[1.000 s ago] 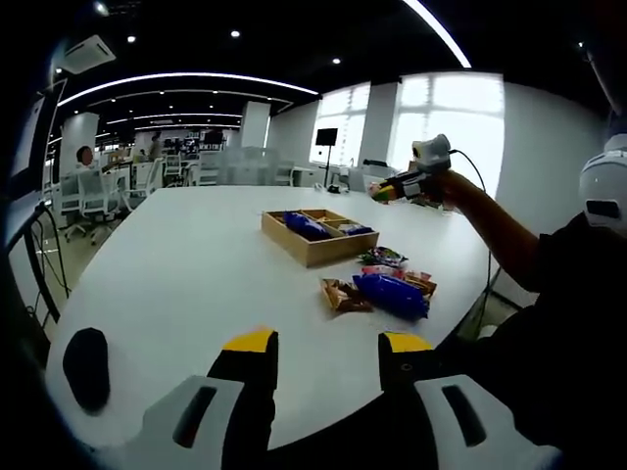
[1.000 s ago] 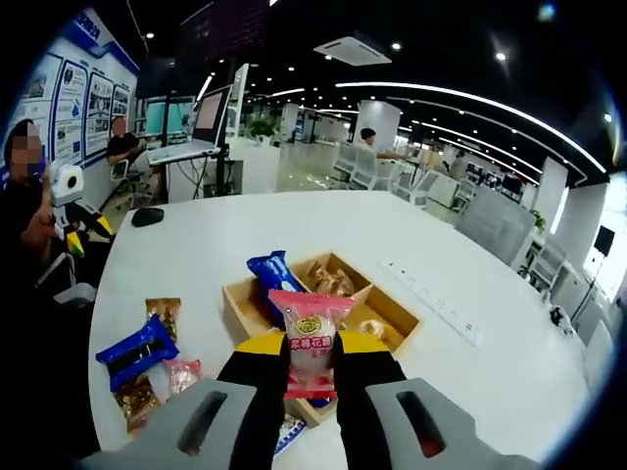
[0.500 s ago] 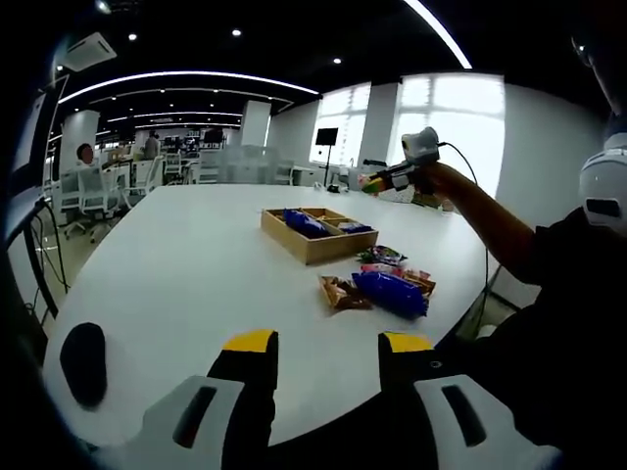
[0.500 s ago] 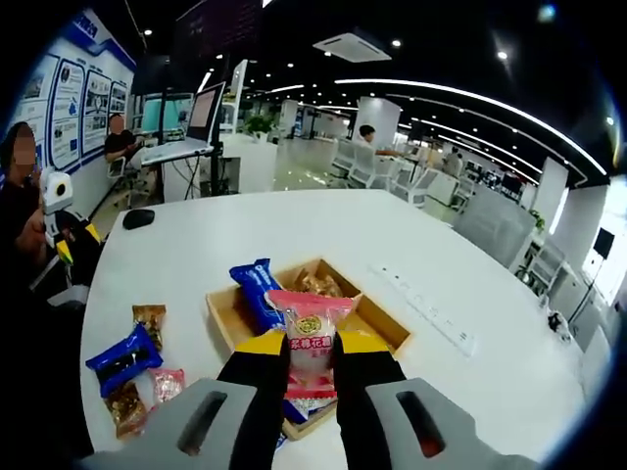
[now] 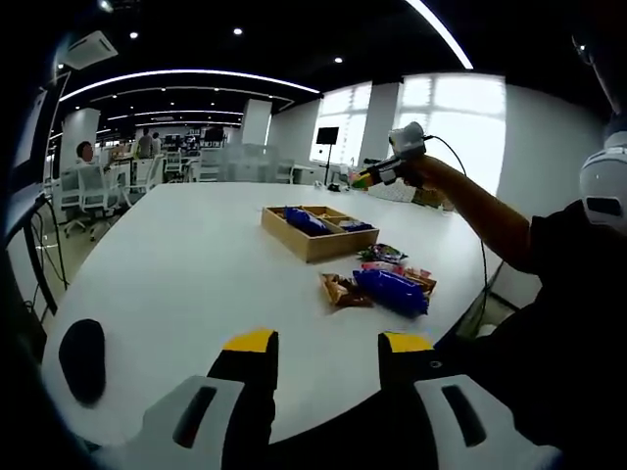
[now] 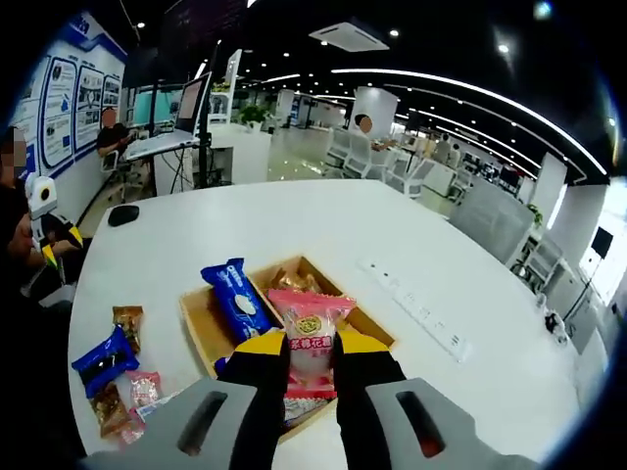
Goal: Pick up the scattered marshmallows, QQ candies, Oreo cookies, and mixed nuts on the table and sort them into separate containers
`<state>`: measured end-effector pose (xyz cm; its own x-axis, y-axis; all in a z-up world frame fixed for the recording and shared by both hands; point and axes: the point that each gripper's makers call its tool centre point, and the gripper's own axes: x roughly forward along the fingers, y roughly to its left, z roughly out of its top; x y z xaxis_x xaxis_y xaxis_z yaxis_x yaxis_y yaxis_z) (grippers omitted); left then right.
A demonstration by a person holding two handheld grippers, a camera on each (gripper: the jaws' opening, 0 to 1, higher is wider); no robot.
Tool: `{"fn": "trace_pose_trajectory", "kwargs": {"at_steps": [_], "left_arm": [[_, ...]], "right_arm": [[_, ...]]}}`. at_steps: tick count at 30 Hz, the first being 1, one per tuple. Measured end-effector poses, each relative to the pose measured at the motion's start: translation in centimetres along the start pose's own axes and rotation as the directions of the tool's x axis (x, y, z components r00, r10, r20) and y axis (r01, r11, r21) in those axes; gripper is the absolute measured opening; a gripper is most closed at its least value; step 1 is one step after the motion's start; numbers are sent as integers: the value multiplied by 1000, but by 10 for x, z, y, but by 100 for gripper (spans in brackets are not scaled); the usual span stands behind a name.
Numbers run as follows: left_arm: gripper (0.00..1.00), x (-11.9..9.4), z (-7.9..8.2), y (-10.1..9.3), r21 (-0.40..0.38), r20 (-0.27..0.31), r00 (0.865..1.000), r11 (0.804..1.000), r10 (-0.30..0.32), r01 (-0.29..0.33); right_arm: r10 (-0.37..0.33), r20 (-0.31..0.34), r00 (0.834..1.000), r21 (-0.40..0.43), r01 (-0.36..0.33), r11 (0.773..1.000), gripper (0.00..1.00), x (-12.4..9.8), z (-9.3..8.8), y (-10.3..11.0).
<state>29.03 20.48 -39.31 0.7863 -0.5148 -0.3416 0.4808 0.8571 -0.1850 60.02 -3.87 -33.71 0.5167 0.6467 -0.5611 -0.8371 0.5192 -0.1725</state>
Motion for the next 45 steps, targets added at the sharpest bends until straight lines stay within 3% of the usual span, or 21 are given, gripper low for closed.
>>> {"fn": "trace_pose_trajectory", "kwargs": {"at_steps": [25, 45], "left_arm": [[46, -2, 2, -1, -1, -4, 1000, 1000, 7, -7], [46, -5, -4, 1, -15, -6, 1000, 1000, 14, -14]], "right_arm": [[21, -94, 995, 37, -17, 999, 14, 50, -5, -22], [22, -234, 972, 70, -6, 998, 15, 92, -37, -34]]}}
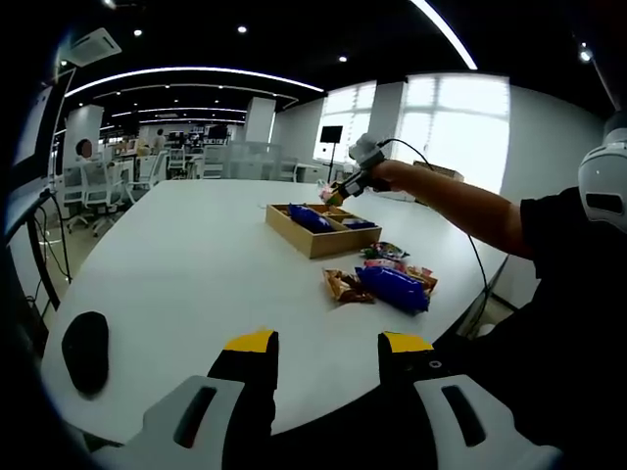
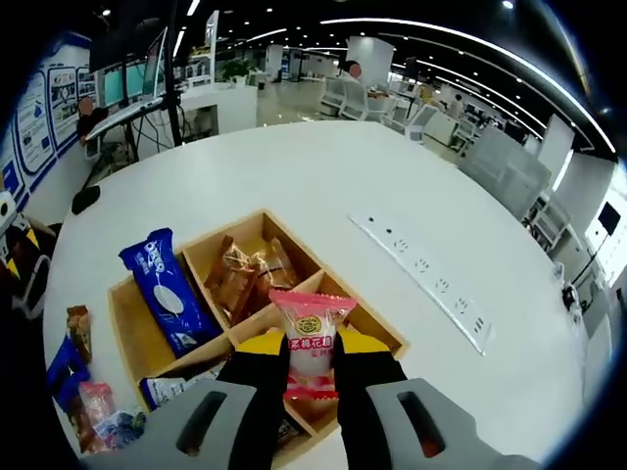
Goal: Pick up the scattered marshmallows, QQ candies, Oreo cookies, and mixed nuts on the table and sort them into separate containers
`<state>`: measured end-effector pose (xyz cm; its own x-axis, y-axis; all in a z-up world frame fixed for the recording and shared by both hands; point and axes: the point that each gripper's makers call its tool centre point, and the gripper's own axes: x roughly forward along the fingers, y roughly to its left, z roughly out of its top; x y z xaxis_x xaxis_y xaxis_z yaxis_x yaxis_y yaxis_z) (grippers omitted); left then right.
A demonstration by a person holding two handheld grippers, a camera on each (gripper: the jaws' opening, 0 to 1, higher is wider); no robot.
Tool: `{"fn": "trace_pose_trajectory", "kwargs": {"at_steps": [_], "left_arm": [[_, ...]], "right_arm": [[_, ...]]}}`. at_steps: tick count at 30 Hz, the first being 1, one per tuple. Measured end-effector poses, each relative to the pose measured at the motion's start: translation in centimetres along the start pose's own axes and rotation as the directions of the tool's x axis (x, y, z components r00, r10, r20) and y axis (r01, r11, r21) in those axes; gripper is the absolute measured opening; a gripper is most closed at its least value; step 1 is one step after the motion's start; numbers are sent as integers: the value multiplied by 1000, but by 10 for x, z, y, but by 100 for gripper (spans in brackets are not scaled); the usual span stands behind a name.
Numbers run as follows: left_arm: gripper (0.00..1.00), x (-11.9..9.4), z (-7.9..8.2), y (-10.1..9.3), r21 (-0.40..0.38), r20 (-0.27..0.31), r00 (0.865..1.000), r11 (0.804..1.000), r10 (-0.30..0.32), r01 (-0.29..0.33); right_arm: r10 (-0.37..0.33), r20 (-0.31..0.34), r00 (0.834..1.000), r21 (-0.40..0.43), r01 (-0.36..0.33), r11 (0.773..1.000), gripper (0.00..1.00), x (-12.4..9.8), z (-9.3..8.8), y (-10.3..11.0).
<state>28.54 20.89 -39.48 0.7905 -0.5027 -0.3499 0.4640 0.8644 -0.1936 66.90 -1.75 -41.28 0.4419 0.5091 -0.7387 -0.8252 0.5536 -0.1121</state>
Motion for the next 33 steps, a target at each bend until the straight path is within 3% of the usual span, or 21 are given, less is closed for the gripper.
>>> {"fn": "trace_pose_trajectory", "kwargs": {"at_steps": [2, 6, 11, 18, 24, 33], "left_arm": [[46, 0, 0, 1, -3, 1, 1000, 1000, 3, -3], [46, 0, -1, 2, -6, -2, 1000, 1000, 5, -5], [46, 0, -1, 0, -4, -3, 1000, 1000, 3, -3], [46, 1, 0, -3, 0, -4, 1000, 1000, 1, -1], [46, 0, 1, -6, 5, -2, 1000, 1000, 2, -2], [46, -2, 1, -11, 13, -3, 1000, 1000, -2, 2]], "right_arm": [[-3, -10, 1000, 4, 3, 1000, 15, 0, 3, -6], [-8, -21, 1000, 10, 8, 1000, 16, -3, -5, 0], [-20, -18, 1000, -15, 19, 1000, 26, -4, -4, 1], [-40, 15, 999, -24, 40, 999, 27, -15, 6, -4], [-55, 46, 997, -41, 57, 998, 27, -29, 9, 7], [-45, 45, 998, -49, 47, 998, 27, -35, -2, 17]]}}
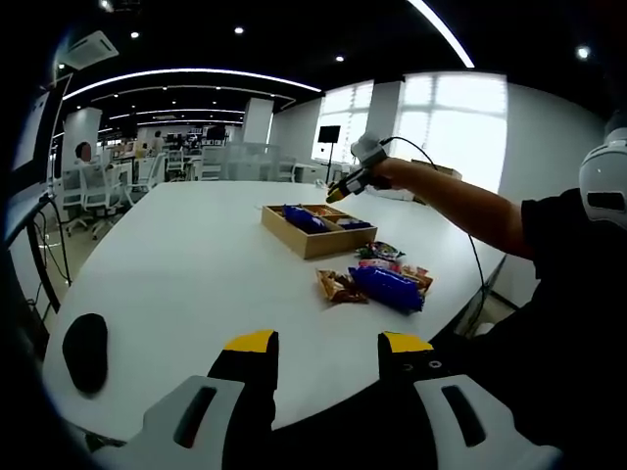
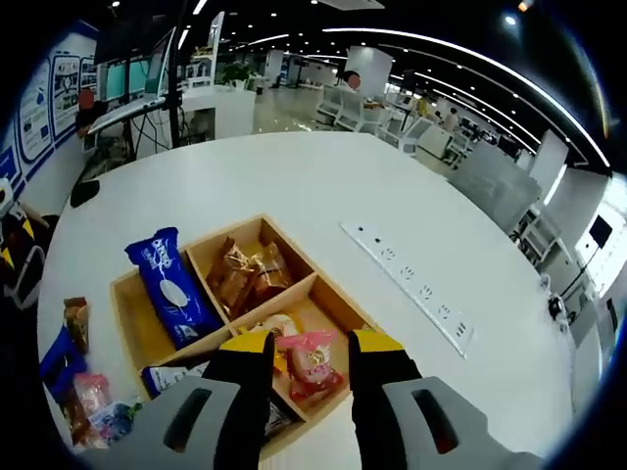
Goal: Pick up the scattered marshmallows, QQ candies, Oreo cookies, and mixed nuts on the table and sort them into separate containers
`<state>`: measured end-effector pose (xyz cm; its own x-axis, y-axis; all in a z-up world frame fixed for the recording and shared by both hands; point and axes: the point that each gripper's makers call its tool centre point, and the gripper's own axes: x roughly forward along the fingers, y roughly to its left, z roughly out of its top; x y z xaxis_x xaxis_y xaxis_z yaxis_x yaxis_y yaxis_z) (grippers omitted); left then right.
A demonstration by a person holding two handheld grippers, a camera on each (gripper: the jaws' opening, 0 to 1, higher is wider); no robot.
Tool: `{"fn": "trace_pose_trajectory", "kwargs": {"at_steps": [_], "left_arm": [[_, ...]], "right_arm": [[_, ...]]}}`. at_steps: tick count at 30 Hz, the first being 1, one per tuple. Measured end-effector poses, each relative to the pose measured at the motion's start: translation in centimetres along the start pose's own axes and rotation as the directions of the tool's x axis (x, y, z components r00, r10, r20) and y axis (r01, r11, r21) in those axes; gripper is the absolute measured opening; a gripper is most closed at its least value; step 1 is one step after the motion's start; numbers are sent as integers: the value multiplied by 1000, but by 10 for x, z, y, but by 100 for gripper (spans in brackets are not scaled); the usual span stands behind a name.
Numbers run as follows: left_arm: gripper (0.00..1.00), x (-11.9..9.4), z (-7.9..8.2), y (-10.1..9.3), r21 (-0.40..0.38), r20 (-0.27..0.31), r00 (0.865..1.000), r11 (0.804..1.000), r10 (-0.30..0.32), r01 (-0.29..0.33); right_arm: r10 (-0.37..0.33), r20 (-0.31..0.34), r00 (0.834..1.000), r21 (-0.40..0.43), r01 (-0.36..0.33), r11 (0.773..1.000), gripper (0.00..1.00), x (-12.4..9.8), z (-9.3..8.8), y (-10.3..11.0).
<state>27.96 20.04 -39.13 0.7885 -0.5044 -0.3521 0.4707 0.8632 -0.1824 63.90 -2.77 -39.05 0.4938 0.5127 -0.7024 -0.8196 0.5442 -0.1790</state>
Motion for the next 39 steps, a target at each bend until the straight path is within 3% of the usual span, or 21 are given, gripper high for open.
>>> {"fn": "trace_pose_trajectory", "kwargs": {"at_steps": [7, 15, 39], "left_arm": [[46, 0, 3, -2, 9, 3, 1000, 1000, -1, 1], [46, 2, 4, -5, 14, -1, 1000, 1000, -7, 7], [46, 0, 7, -8, 28, -2, 1000, 1000, -1, 1]], "right_arm": [[6, 21, 1000, -13, -6, 1000, 27, -11, 0, 4], [11, 53, 999, -24, -10, 1000, 28, -23, 1, -11], [21, 120, 993, -31, -17, 999, 27, -53, -6, 2]]}}
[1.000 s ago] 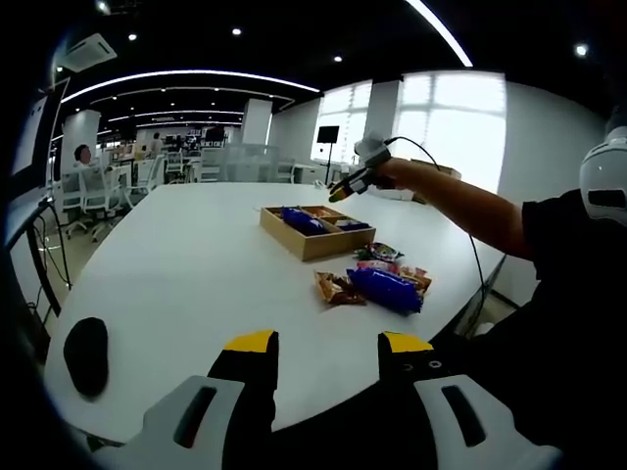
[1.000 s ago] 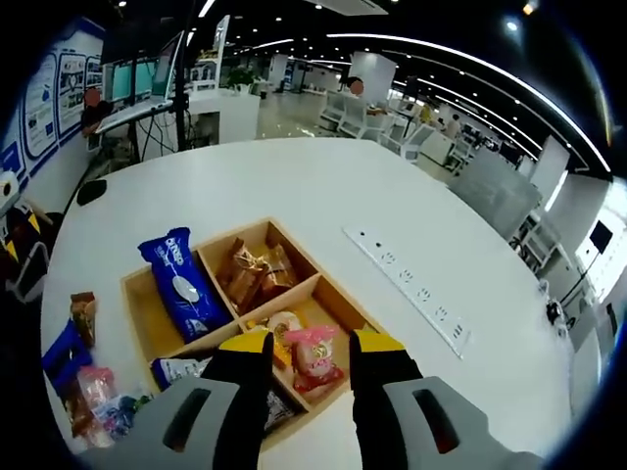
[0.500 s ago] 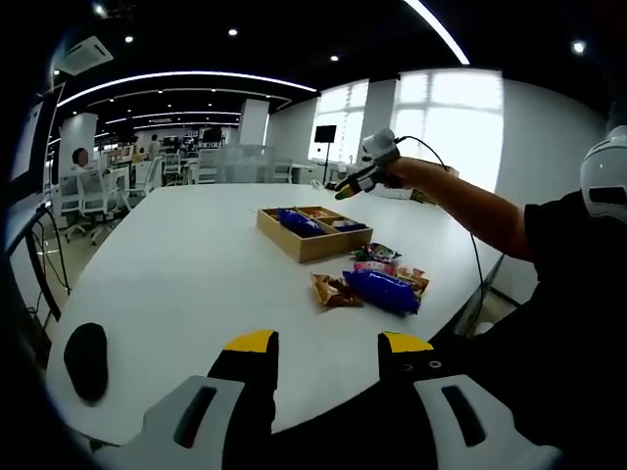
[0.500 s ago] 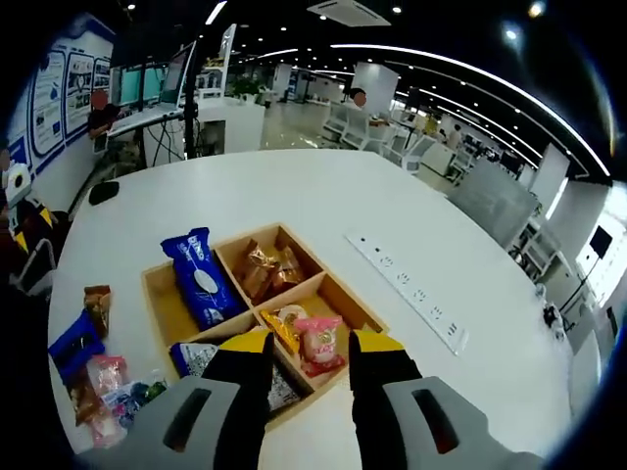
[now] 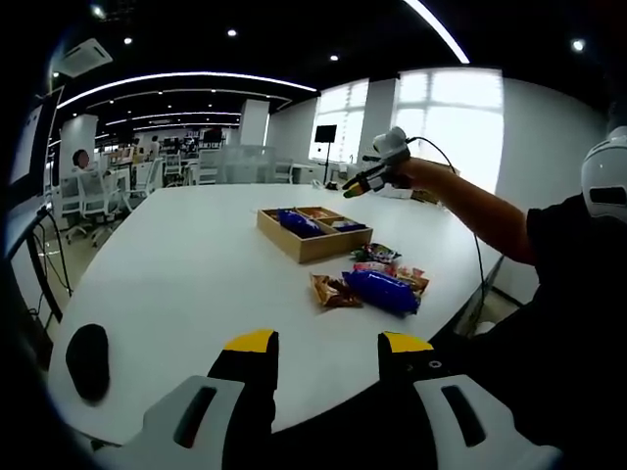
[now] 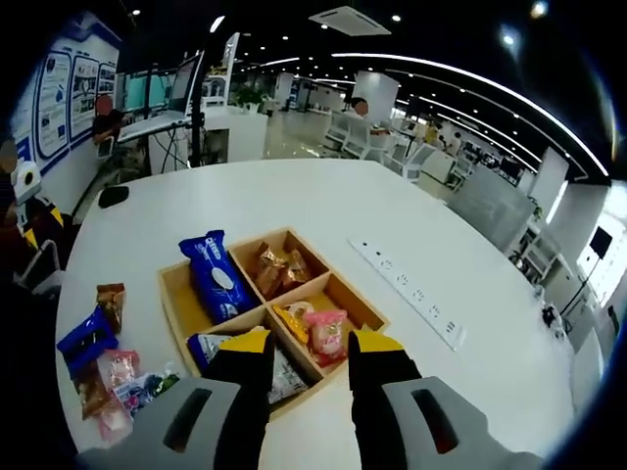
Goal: Pick up the scattered marshmallows, QQ candies, Oreo cookies, and mixed nuts on the table and sort them into separate containers
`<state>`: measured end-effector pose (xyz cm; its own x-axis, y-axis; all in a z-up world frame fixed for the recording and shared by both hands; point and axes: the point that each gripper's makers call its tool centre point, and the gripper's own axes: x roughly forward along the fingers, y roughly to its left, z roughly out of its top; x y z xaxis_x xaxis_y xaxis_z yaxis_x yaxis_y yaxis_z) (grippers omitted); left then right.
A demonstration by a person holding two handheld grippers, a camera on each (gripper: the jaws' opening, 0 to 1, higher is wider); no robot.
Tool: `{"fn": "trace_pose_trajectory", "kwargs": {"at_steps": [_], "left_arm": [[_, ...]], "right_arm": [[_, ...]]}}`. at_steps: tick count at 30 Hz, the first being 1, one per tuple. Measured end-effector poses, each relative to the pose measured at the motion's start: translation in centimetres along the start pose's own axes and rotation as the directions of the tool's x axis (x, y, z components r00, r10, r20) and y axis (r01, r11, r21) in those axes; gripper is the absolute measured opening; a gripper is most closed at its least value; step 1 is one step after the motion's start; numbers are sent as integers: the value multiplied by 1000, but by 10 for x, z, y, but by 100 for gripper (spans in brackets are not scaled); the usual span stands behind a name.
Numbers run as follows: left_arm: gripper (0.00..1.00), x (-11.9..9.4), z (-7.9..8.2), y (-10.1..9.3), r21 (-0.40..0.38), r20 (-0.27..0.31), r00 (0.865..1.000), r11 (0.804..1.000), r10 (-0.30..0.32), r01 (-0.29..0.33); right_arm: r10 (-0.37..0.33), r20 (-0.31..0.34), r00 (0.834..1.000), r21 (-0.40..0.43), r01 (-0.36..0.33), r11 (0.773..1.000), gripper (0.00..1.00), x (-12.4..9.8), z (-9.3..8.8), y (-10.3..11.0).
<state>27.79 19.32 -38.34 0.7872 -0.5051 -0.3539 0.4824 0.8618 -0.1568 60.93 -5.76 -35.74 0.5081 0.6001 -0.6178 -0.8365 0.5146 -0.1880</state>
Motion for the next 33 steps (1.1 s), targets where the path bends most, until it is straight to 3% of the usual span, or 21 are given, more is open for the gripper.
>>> {"fn": "trace_pose_trajectory", "kwargs": {"at_steps": [33], "left_arm": [[46, 5, -3, 2, -5, -14, 1000, 1000, 10, -10]], "right_arm": [[1, 91, 996, 7, -1, 1000, 26, -42, -6, 16]]}}
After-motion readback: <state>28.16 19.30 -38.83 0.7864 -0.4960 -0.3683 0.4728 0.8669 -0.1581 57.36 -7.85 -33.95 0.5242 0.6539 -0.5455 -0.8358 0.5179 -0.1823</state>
